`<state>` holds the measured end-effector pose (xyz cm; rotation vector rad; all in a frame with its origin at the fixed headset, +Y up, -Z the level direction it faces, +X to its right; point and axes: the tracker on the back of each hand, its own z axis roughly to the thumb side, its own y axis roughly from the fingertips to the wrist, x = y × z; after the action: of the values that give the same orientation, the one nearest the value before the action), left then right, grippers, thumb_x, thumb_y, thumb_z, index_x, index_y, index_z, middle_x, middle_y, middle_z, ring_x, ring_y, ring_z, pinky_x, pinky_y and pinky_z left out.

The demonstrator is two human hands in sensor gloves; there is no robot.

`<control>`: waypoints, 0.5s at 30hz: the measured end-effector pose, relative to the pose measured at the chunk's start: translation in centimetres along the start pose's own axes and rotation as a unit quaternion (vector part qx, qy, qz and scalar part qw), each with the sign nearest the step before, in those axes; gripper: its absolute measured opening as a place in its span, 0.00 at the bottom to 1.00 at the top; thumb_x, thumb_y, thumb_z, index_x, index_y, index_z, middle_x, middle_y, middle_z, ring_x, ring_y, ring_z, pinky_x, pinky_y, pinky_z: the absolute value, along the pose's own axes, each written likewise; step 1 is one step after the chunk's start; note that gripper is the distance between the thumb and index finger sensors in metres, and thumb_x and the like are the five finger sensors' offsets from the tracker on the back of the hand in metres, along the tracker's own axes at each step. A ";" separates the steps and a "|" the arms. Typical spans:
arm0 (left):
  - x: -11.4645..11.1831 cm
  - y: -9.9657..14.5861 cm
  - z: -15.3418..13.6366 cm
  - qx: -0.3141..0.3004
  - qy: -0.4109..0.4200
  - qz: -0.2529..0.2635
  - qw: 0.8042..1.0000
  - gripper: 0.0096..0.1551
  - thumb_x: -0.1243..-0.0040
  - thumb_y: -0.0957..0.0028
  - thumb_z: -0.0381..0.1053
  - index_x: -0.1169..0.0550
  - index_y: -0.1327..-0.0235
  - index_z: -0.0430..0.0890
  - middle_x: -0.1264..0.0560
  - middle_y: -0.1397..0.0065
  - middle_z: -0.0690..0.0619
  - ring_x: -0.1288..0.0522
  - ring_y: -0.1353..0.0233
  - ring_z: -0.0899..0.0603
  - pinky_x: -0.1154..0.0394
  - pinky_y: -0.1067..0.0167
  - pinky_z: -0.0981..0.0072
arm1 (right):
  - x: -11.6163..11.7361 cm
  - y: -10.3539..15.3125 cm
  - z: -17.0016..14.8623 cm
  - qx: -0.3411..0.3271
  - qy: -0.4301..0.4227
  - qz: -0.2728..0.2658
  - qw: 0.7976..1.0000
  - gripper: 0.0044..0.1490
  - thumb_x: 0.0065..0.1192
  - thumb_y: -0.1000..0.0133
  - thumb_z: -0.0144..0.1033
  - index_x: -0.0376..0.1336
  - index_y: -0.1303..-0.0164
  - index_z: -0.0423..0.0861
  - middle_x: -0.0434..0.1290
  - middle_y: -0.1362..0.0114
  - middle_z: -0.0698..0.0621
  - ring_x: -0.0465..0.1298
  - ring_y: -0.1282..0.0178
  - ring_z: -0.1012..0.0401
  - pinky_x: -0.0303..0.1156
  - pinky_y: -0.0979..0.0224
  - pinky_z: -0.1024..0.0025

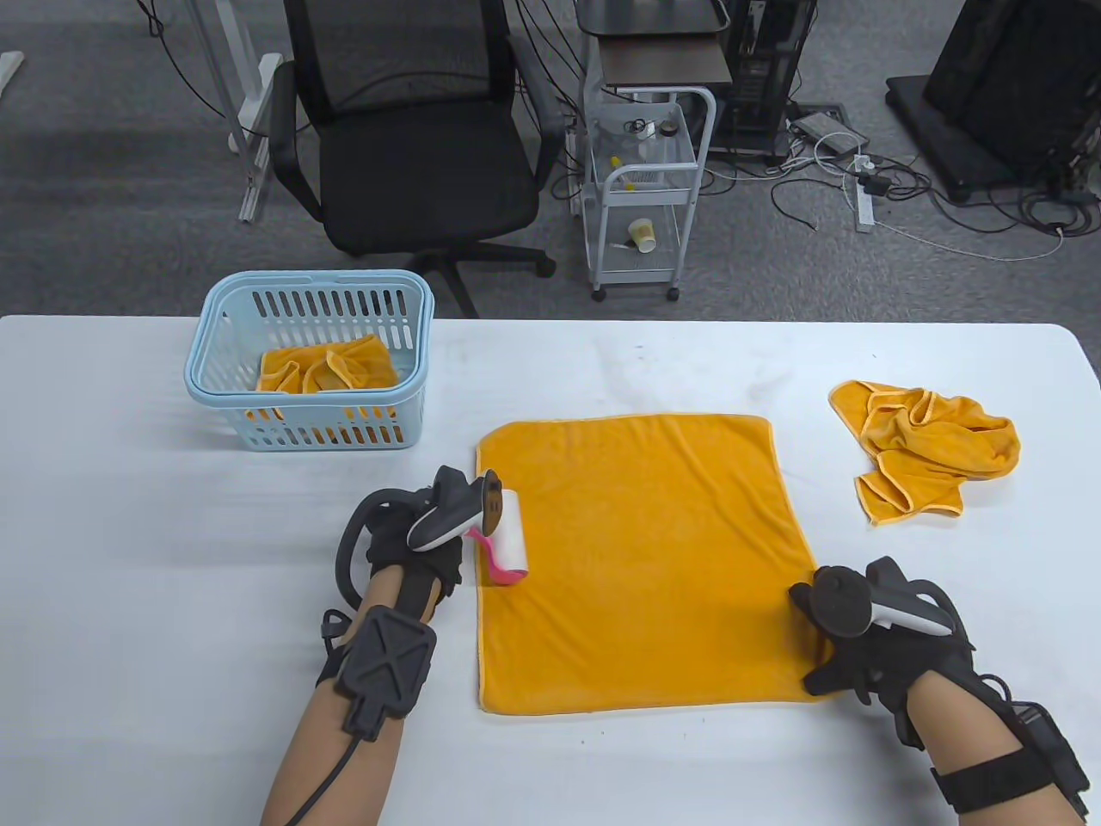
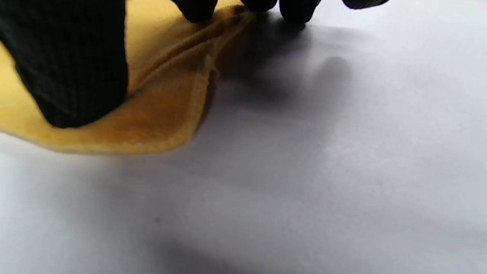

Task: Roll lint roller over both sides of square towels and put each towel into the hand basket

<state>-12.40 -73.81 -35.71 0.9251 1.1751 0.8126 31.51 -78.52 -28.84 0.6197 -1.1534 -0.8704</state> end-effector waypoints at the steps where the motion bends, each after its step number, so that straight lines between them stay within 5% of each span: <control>1: 0.0 0.1 1.6 -0.035 0.043 -0.005 0.998 0.27 0.33 0.45 0.52 0.33 0.35 0.61 0.26 0.32 0.56 0.20 0.37 0.43 0.23 0.35 0.39 | 0.0 0.0 0.0 0.000 0.000 0.000 1.000 0.69 0.76 0.53 0.63 0.41 0.14 0.47 0.40 0.13 0.36 0.47 0.16 0.34 0.51 0.24 0.27; 8: -0.4 0.1 9.5 -0.139 0.101 -0.004 0.985 0.32 0.32 0.46 0.53 0.35 0.33 0.59 0.26 0.32 0.56 0.19 0.37 0.45 0.20 0.36 0.44 | 0.0 0.0 0.0 0.000 0.000 0.000 1.000 0.69 0.76 0.53 0.63 0.41 0.14 0.47 0.40 0.13 0.36 0.47 0.15 0.34 0.51 0.24 0.27; 15: -1.6 0.0 7.7 -0.080 0.004 0.001 0.997 0.25 0.34 0.45 0.50 0.32 0.37 0.61 0.24 0.34 0.56 0.20 0.38 0.43 0.23 0.35 0.41 | 0.0 0.0 0.0 0.000 -0.001 -0.001 1.000 0.69 0.76 0.53 0.63 0.41 0.14 0.48 0.40 0.13 0.36 0.46 0.15 0.34 0.51 0.24 0.27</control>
<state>-5.15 -76.49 -34.10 0.7920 1.0977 0.8999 31.49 -78.52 -28.82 0.6205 -1.1554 -0.8717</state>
